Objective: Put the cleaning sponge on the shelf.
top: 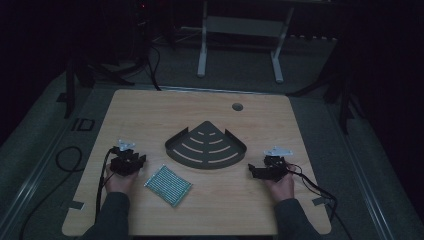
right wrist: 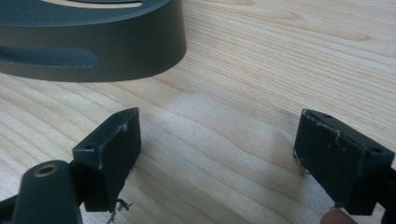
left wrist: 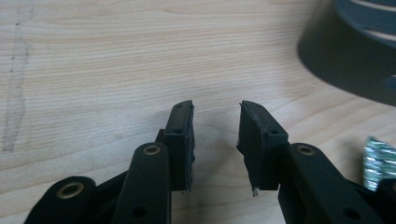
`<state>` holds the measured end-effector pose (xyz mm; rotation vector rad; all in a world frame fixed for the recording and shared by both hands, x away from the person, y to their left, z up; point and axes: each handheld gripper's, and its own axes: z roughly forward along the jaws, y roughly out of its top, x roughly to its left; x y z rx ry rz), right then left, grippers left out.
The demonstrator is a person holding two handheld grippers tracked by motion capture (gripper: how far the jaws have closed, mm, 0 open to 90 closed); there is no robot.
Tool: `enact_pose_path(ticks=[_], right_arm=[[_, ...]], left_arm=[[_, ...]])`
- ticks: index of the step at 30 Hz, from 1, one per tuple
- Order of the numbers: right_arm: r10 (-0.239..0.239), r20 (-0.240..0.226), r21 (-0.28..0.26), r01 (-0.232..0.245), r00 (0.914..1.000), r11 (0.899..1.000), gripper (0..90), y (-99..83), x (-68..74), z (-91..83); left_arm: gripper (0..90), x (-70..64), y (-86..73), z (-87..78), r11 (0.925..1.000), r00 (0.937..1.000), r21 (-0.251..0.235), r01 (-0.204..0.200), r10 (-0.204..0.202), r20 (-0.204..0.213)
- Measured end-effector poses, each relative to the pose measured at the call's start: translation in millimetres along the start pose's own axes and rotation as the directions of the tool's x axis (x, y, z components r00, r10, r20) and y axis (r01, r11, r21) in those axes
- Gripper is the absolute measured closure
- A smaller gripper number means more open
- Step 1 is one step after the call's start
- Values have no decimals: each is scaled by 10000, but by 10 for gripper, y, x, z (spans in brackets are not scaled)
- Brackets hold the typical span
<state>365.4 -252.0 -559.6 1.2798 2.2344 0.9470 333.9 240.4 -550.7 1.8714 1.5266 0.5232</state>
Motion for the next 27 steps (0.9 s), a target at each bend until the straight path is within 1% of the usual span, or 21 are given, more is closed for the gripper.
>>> enact_pose_path(ticks=[3, 5, 7, 8, 9, 10, 11, 12, 13, 14, 15, 17, 18, 21, 24, 27], right_arm=[[1, -3, 0, -1, 10000, 10000, 143, 0, 0, 0], [-1, -1, -1, 1, 10000, 10000, 143, 0, 0, 0], [-1, -2, -3, 1, 10000, 10000, 143, 0, 0, 0], [1, -2, 0, -1, 10000, 10000, 143, 0, 0, 0], [-1, -2, -1, 1, 10000, 10000, 143, 0, 0, 0], [-1, -2, -1, 1, 10000, 10000, 143, 0, 0, 0], [1, -4, -1, -1, 10000, 10000, 143, 0, 0, 0], [1, -4, -1, -1, 10000, 10000, 143, 0, 0, 0], [2, -5, 0, -2, 10000, 10000, 143, 0, 0, 0], [0, -5, -1, 0, 10000, 10000, 143, 0, 0, 0], [-2, -7, -1, 2, 10000, 10000, 143, 0, 0, 0], [-2, -7, 1, 2, 10000, 10000, 143, 0, 0, 0], [-2, -7, 1, 2, 10000, 10000, 142, 0, 0, 0], [-5, -8, -1, 5, 10000, 10000, 142, 0, -1, 0], [-4, -7, -1, 4, 10000, 10000, 142, 0, 0, 0], [-8, -8, -3, 8, 10000, 10000, 142, 0, -1, 0]], left_arm=[[653, -21, -18, -63, 9997, 9991, -84, -212, 215, 353], [653, -21, -18, -63, 9997, 9991, -84, -212, 215, 353], [653, -43, -60, -172, 9996, 9964, -137, -255, 265, 802], [650, -43, -60, -172, 9996, 9964, -137, -255, 265, 802], [651, -59, -68, -203, 9997, 9933, -52, -254, 258, 1124], [665, -59, -68, -203, 9997, 9933, -52, -254, 258, 1124], [677, -83, -67, -233, 9995, 9903, -18, -316, 315, 1351], [687, -98, -66, -245, 9994, 9884, -16, -343, 342, 1480], [696, -98, -66, -245, 9994, 9884, -16, -343, 342, 1480], [700, -142, -66, -271, 9986, 9858, -30, -523, 521, 1598], [705, -165, -68, -286, 9983, 9844, -21, -589, 585, 1657], [708, -165, -68, -286, 9983, 9844, -21, -589, 585, 1657], [708, -213, -76, -326, 9968, 9812, 86, -789, 761, 1776], [702, -263, -105, -384, 9947, 9773, 181, -1008, 956, 1888], [693, -286, -131, -442, 9943, 9733, 182, -1050, 990, 2071], [727, -308, -158, -492, 9928, 9687, 247, -1175, 1091, 2229]])
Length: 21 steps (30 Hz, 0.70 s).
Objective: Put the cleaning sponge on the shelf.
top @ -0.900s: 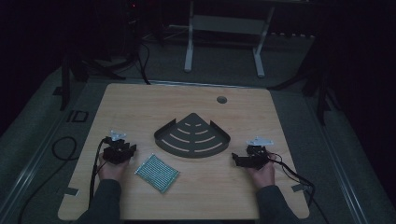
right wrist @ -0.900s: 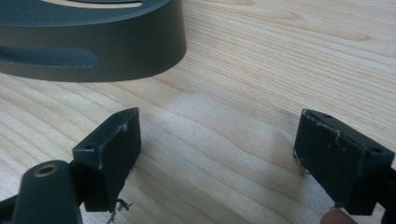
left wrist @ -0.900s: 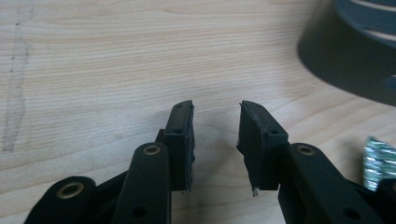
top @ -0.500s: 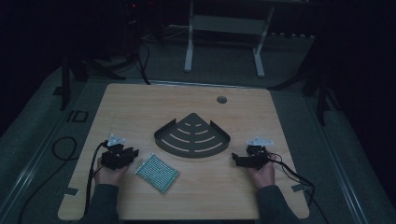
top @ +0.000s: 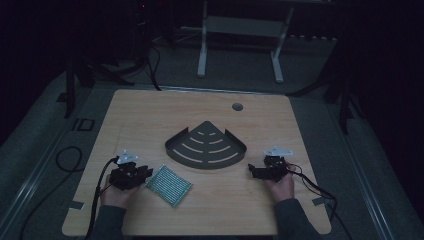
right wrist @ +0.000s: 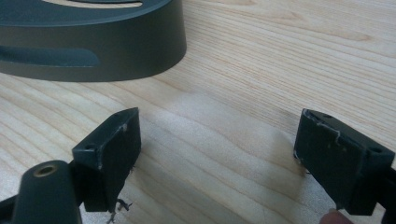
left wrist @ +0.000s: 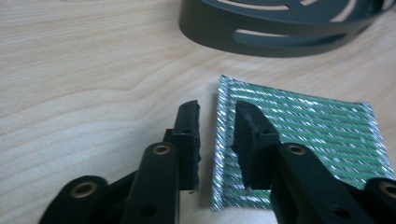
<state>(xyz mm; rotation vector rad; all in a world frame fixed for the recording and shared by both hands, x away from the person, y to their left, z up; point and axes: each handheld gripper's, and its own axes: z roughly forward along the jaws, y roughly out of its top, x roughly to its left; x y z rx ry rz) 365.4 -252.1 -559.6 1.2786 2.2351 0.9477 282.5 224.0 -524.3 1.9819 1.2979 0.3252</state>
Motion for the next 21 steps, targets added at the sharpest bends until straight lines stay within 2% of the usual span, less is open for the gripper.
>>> enact_pose_path(ticks=[4, 7, 11, 18, 21], right_arm=[[5, -1, 3, -5, 10000, 10000, 143, 0, 0, 0], [-1, -12, 6, 1, 10000, 10000, 142, 1, -1, 0], [1, -15, 6, -1, 10000, 10000, 142, 1, 0, 0], [-3, -11, 5, 3, 10000, 10000, 142, 1, -1, 0], [2, -13, 7, -2, 10000, 10000, 142, 1, 0, 0]], left_arm=[[828, -53, -53, -41, 9999, 9999, 107, -103, 102, 123], [895, -73, -89, -52, 9999, 9985, 145, 33, -41, 550], [900, -130, -104, -58, 9996, 9980, 268, -66, 49, 634], [900, -254, -144, -27, 9968, 9963, 618, -510, 465, 718], [900, -293, -149, 4, 9955, 9943, 731, -602, 533, 927]])
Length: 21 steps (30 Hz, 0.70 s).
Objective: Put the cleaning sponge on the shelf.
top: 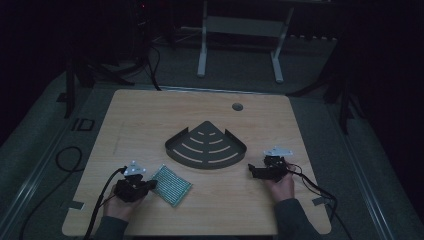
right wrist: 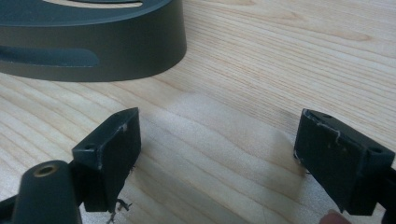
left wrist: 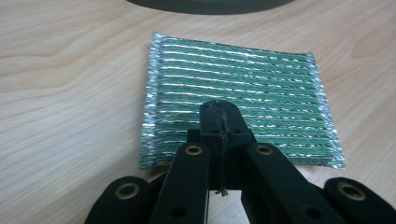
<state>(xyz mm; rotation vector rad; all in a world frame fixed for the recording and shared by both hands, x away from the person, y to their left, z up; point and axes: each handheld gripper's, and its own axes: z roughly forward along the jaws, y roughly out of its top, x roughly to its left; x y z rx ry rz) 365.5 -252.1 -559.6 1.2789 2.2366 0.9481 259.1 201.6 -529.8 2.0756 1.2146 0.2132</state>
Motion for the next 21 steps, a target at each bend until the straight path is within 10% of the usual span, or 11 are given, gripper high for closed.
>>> enact_pose_path(ticks=[21], right_arm=[[-18, -12, -4, 18, 10000, 10000, 142, 1, -2, 1]], left_arm=[[900, -146, 1, 66, 9972, 9990, 589, -457, 455, 45]])
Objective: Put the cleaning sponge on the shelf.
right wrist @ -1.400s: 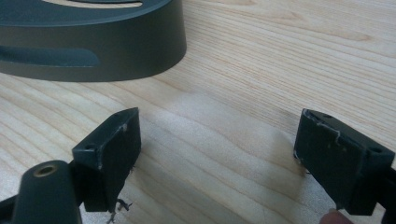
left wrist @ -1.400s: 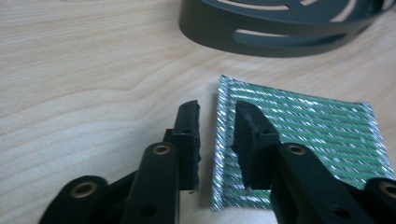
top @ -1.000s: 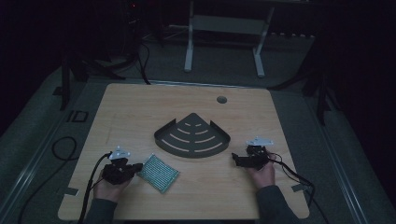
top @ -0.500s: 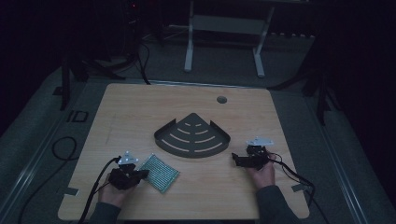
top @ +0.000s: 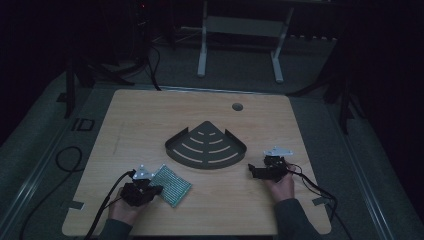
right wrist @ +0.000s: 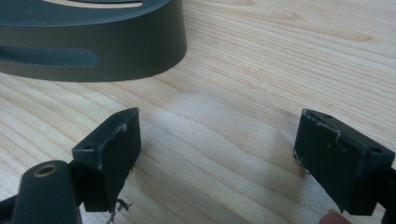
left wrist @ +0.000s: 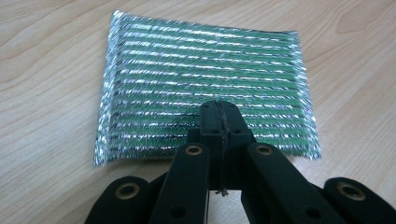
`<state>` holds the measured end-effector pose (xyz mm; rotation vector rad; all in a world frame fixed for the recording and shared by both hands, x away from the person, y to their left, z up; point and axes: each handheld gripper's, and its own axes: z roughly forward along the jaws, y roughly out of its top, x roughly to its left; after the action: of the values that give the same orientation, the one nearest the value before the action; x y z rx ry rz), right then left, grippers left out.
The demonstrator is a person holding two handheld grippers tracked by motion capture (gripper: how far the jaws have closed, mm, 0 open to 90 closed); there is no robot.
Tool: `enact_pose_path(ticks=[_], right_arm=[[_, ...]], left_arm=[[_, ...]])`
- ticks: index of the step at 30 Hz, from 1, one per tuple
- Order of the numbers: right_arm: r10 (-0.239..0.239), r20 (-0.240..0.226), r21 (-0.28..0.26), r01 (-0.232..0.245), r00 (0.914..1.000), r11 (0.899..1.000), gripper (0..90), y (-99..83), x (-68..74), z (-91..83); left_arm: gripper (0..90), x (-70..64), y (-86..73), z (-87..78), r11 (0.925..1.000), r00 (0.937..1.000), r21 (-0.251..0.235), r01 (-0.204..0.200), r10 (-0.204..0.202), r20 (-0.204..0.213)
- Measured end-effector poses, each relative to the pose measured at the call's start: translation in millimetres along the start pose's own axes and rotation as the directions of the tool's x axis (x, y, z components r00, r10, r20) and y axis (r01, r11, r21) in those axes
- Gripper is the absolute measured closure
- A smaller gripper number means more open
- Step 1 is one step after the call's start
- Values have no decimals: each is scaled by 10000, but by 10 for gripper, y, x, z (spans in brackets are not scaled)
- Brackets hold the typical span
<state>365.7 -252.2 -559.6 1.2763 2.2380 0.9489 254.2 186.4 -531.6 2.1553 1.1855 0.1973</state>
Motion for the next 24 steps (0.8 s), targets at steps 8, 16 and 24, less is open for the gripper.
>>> enact_pose_path(ticks=[8, 16, 24], right_arm=[[-16, -17, 6, 16, 10000, 10000, 142, 1, -2, 1], [-21, -26, 5, 21, 10000, 10000, 141, 2, -2, 2], [-28, -32, 5, 28, 10000, 10000, 141, 2, -3, 2]], left_arm=[[900, 62, 18, -17, 9999, 9979, 93, 74, -68, -646], [900, 125, 37, -36, 9998, 9905, 145, 125, -104, -1374], [900, 230, 90, -35, 9996, 9843, 204, 210, -171, -1758]])
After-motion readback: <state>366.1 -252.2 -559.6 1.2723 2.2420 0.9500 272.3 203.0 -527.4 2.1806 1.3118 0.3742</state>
